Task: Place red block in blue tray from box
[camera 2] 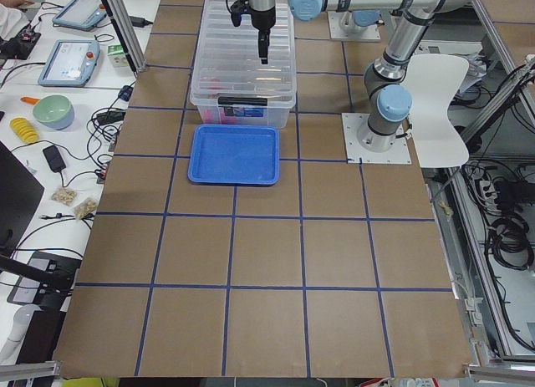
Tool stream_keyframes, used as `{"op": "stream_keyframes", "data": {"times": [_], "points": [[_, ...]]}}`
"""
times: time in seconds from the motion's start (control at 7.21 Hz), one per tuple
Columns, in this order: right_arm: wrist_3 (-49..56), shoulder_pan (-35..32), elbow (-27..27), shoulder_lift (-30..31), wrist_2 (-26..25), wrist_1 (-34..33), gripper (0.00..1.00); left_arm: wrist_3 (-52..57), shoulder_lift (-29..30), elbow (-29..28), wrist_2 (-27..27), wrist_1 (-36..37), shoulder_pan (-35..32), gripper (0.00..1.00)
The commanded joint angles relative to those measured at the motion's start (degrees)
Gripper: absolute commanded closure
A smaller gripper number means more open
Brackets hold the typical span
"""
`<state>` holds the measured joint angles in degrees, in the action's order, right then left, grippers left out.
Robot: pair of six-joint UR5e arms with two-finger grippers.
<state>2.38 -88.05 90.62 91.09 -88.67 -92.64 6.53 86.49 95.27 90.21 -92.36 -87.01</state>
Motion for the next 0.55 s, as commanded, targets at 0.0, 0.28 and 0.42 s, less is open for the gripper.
{"op": "stream_keyframes", "data": {"times": [0.0, 0.28, 0.42], "points": [[0.08, 0.25, 0.78, -2.83, 0.17, -0.61, 0.0, 0.07, 0.0, 0.0, -0.04, 0.07, 0.0, 0.0], [0.87, 0.25, 4.27, -5.65, -1.23, -6.38, 0.0, 0.07, 0.0, 0.0, -0.04, 0.07, 0.0, 0.0], [1.22, 0.25, 8.3, -6.45, -2.37, -12.68, 0.0, 0.07, 0.0, 0.0, -0.04, -0.01, 0.0, 0.0]]}}
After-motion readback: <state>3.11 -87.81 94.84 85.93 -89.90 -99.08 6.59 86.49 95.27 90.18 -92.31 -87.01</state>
